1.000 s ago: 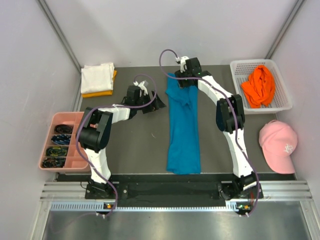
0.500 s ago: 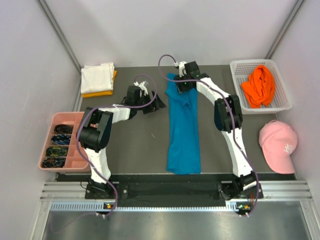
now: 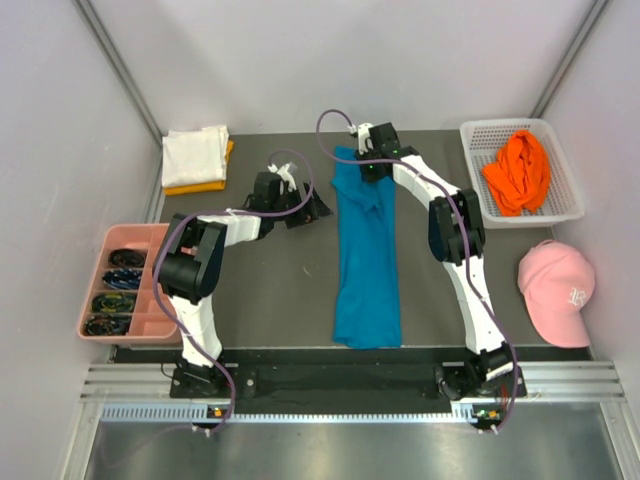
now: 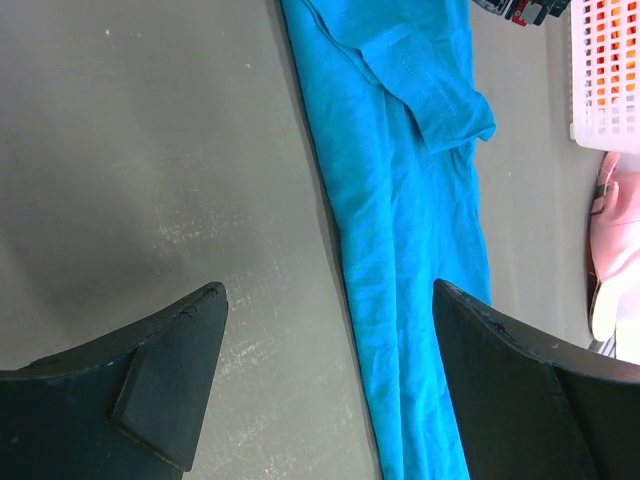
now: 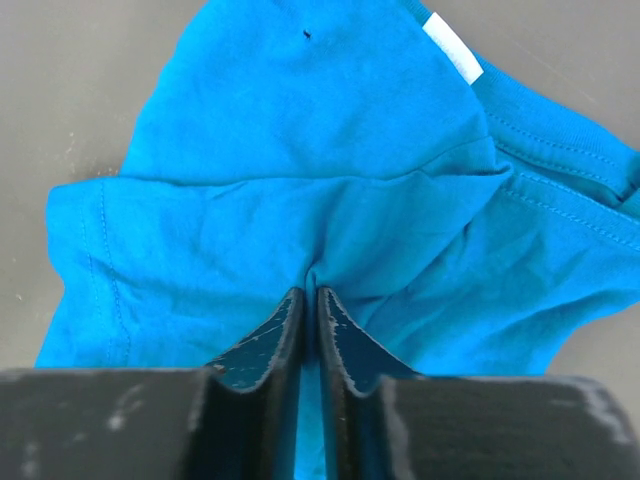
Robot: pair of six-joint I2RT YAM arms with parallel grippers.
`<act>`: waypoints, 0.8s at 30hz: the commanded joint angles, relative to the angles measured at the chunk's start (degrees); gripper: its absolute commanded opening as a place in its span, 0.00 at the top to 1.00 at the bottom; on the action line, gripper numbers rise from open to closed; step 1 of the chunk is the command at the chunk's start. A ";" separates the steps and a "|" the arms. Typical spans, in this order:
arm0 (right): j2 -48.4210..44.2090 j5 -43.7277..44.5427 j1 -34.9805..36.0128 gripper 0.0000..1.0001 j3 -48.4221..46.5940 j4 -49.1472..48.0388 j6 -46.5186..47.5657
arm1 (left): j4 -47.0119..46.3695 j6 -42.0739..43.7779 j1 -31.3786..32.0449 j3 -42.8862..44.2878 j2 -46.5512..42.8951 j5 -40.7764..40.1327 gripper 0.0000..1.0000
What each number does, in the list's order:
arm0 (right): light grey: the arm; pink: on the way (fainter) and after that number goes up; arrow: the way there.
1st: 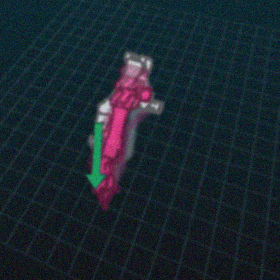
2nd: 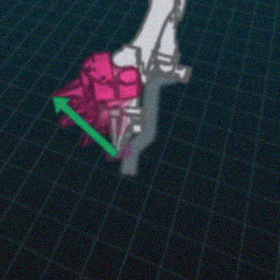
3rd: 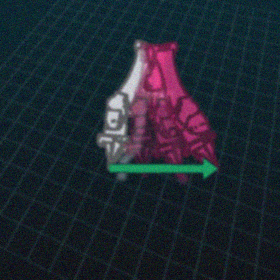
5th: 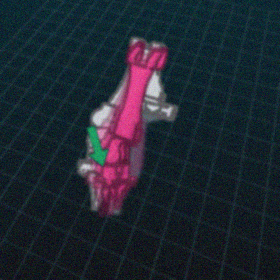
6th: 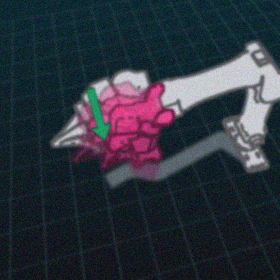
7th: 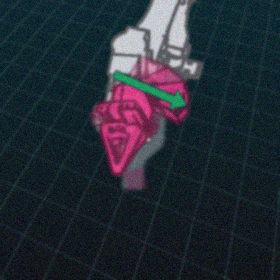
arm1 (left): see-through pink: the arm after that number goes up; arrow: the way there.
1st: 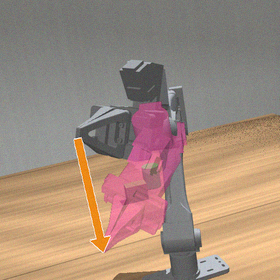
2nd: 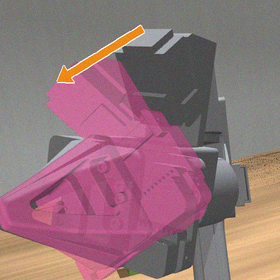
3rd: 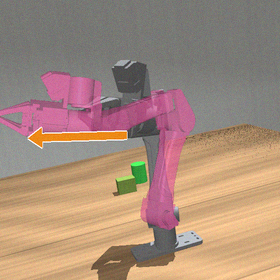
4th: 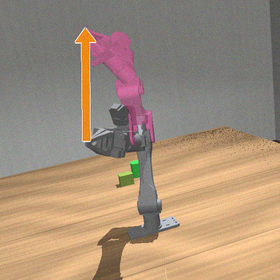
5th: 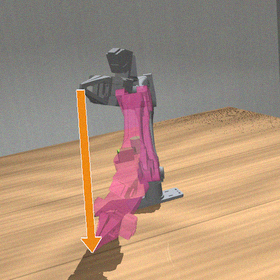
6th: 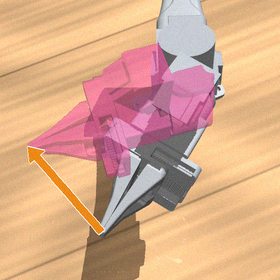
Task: Fold and stack the t-shirts
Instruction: Grab the bottom of the folded rectangular tshirt with both arms
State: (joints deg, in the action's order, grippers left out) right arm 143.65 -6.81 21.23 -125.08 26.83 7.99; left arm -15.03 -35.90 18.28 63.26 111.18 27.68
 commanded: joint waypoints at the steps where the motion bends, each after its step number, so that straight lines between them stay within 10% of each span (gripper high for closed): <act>1: -0.31 0.04 0.03 0.97 -2.45 -0.55 0.80 | -3.17 -0.05 0.00 -0.07 0.88 1.41 0.12; 24: -4.52 6.63 -0.14 1.00 2.91 -5.38 1.06 | -3.34 -0.31 0.00 -0.42 1.24 2.03 0.13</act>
State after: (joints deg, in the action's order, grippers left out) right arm 143.37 -3.01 21.32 -123.33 23.73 7.99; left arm -15.35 -36.07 18.28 63.13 112.16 28.71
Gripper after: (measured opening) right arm 0.011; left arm 0.875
